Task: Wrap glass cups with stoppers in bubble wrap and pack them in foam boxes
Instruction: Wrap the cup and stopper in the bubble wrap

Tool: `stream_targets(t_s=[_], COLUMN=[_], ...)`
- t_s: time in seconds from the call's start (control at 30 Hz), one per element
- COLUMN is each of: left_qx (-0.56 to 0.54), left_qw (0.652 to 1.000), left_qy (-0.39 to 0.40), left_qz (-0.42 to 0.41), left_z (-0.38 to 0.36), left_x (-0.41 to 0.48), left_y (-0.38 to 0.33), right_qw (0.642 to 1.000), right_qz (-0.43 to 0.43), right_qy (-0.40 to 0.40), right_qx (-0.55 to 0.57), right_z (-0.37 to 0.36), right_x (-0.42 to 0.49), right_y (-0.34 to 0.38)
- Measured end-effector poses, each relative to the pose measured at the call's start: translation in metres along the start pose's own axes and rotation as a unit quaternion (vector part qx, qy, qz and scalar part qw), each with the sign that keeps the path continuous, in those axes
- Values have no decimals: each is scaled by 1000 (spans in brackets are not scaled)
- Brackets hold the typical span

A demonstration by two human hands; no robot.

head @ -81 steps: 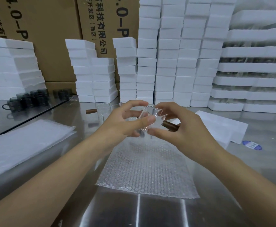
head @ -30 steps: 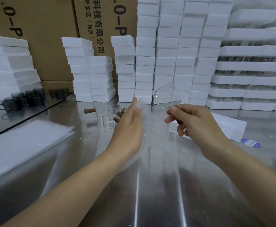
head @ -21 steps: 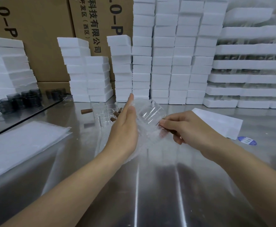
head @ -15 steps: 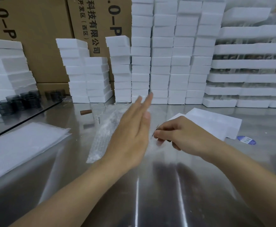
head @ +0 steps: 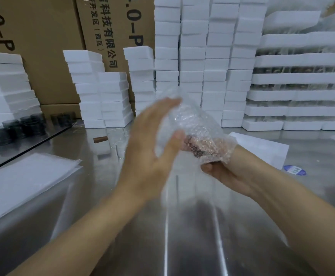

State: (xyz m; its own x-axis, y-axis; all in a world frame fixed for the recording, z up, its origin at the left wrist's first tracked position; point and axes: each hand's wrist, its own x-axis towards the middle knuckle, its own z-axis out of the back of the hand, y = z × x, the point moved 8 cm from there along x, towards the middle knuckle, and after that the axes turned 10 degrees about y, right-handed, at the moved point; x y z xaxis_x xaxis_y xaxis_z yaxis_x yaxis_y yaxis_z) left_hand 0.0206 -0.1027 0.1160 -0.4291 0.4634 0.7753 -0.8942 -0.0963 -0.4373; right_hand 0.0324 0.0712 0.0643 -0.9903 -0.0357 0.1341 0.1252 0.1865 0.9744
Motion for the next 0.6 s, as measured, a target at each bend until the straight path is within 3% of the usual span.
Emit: stream_targets(t_s=[0.07, 0.2, 0.43, 0.6], left_qx=[-69, -210, -291, -314], left_qw=[992, 949, 913, 907], left_qy=[-61, 2, 115, 116], left_qz=[91, 237, 261, 255], left_z=[26, 36, 2, -11], left_x=[7, 10, -3, -7], left_y=[27, 68, 79, 75], right_qw=[1000, 992, 987, 984], right_qz=[-2, 7, -8, -16], right_qy=[4, 34, -1, 46], right_qx=[-28, -123, -160, -170], right_z=[1, -7, -1, -13], right_x=[0, -6, -4, -9], right_y=[0, 6, -1, 0])
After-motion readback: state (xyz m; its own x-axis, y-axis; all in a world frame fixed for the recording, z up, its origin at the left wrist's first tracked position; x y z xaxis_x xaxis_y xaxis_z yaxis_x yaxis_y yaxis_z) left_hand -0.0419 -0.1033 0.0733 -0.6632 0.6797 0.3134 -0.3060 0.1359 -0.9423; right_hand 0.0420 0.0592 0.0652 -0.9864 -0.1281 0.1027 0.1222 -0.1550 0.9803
